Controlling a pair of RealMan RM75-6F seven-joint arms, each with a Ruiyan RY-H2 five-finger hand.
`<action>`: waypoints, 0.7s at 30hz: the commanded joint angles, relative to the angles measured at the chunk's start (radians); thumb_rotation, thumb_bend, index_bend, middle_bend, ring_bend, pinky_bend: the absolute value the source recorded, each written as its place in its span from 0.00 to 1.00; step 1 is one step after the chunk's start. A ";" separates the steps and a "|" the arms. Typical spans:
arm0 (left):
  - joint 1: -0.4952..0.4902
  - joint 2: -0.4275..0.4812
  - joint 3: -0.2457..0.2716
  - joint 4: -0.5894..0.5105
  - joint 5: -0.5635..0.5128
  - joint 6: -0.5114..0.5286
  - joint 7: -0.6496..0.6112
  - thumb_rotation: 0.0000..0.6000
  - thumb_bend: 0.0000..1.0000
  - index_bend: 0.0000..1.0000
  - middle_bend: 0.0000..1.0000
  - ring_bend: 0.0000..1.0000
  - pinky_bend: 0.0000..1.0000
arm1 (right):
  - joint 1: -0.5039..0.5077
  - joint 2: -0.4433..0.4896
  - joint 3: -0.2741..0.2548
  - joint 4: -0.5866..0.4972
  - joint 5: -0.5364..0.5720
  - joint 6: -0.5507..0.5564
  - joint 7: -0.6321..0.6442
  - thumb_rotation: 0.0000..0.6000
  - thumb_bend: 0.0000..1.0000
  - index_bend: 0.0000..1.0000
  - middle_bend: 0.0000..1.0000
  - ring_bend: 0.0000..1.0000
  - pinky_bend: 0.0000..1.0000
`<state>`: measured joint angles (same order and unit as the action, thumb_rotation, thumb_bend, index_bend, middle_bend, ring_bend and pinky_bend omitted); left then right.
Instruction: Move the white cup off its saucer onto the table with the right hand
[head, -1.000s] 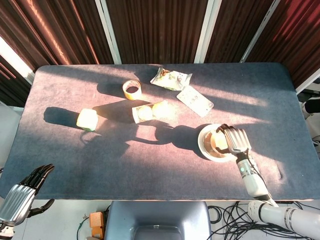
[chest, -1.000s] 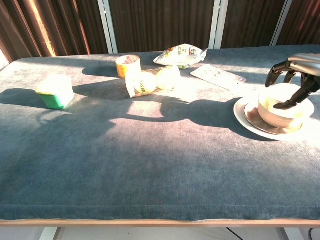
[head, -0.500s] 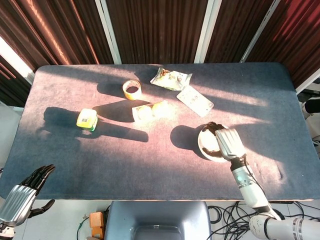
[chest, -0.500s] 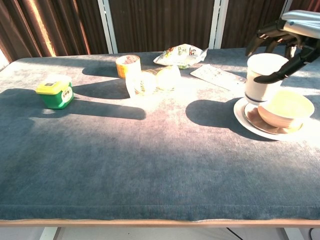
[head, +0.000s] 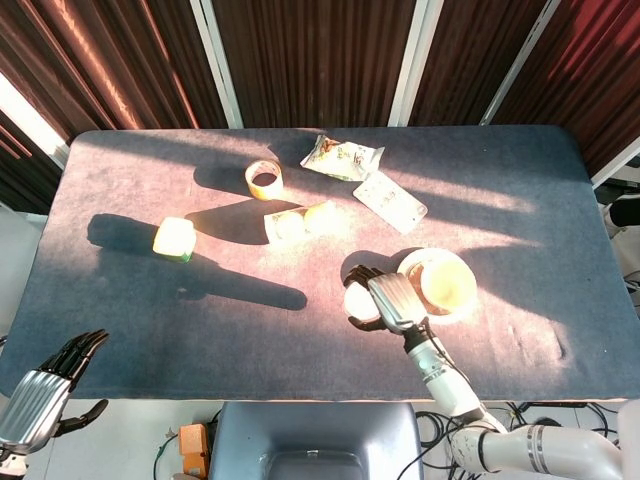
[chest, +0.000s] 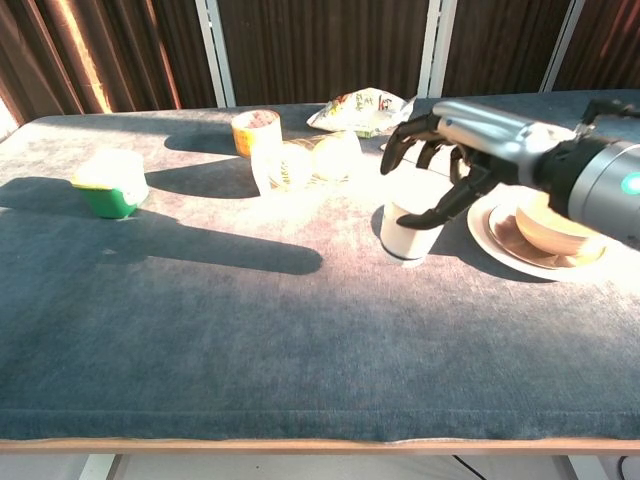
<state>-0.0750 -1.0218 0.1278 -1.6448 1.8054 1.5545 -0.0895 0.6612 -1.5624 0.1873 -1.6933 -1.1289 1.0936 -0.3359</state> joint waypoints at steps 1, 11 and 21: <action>0.000 0.000 0.000 0.001 0.001 0.000 -0.002 1.00 0.22 0.00 0.08 0.11 0.37 | 0.017 -0.064 -0.015 0.072 -0.007 -0.027 0.022 1.00 0.13 0.38 0.28 0.33 0.62; 0.001 0.001 0.002 0.004 0.005 0.003 -0.006 1.00 0.22 0.00 0.08 0.11 0.37 | 0.008 -0.073 -0.042 0.130 -0.049 -0.058 0.084 1.00 0.13 0.30 0.23 0.18 0.48; 0.000 -0.001 0.002 0.001 0.007 -0.001 0.004 1.00 0.22 0.00 0.08 0.11 0.37 | -0.018 0.002 -0.047 0.078 -0.123 -0.040 0.161 1.00 0.07 0.00 0.00 0.00 0.11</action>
<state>-0.0747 -1.0225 0.1301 -1.6439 1.8124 1.5536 -0.0850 0.6526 -1.5761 0.1410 -1.6017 -1.2333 1.0410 -0.1916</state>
